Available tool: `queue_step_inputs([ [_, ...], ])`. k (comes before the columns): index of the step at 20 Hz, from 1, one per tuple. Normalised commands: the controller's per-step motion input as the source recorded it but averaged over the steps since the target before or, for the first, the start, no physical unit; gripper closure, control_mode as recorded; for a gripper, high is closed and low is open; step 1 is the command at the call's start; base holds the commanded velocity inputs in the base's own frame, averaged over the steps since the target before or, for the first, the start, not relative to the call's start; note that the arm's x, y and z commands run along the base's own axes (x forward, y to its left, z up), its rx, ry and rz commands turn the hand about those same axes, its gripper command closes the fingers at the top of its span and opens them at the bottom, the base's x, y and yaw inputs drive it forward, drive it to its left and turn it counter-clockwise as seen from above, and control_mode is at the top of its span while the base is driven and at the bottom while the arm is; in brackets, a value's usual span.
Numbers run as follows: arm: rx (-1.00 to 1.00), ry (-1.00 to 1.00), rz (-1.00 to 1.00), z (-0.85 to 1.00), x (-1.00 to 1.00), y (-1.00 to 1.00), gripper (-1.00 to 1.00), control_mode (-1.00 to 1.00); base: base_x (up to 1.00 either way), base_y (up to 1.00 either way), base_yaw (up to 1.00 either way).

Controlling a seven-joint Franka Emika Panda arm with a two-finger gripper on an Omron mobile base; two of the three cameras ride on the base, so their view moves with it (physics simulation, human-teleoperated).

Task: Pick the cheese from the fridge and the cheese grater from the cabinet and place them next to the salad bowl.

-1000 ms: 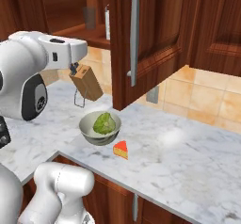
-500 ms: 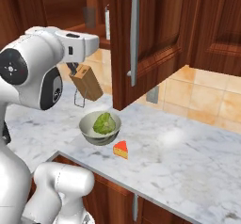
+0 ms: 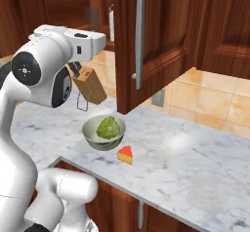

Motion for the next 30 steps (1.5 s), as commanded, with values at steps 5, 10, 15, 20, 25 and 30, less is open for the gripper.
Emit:
queue_step_inputs([
  [5, 0.00, -0.04, 0.00, 0.00, 0.31, -0.03, -1.00, -1.00, 0.00, 0.00, 0.00],
  [10, 0.00, -0.07, 0.00, 0.00, 0.25, 0.00, -1.00, -1.00, 0.00, 0.00, 0.00],
  [15, 0.00, -0.02, 0.00, 0.00, 0.31, 0.00, -1.00, -1.00, 0.00, 0.00, 0.00],
  [20, 0.00, 0.00, 0.00, -0.17, 0.48, -0.13, -1.00, -1.00, 0.00, 0.00, 0.00],
  [25, 0.00, 0.00, 0.00, -0.06, 0.39, -0.02, -1.00, -1.00, 0.00, 0.00, 0.00],
  [30, 0.00, 0.00, 0.00, -0.03, 0.42, 0.00, -1.00, -1.00, 0.00, 0.00, 0.00],
])
